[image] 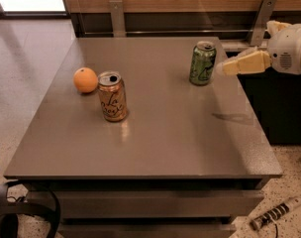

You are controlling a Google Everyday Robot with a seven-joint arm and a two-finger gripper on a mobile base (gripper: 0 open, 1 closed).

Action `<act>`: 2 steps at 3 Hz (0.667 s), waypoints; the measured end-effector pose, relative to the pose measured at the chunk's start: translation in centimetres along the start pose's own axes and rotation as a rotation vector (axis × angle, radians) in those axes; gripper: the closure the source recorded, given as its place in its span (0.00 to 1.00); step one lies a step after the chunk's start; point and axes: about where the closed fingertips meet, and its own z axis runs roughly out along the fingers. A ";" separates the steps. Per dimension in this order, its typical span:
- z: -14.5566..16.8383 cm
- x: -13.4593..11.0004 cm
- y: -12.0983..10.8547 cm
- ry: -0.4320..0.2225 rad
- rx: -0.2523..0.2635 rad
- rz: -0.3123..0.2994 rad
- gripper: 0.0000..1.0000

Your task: Knock green can over

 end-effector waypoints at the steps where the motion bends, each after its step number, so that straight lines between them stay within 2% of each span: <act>1: 0.0 0.0 0.0 0.000 0.000 0.000 0.00; 2: 3.4 0.6 -0.8 -0.085 -0.033 0.011 0.00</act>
Offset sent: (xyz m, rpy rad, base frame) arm 0.0604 0.0075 -0.0334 0.1330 -0.0965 0.0748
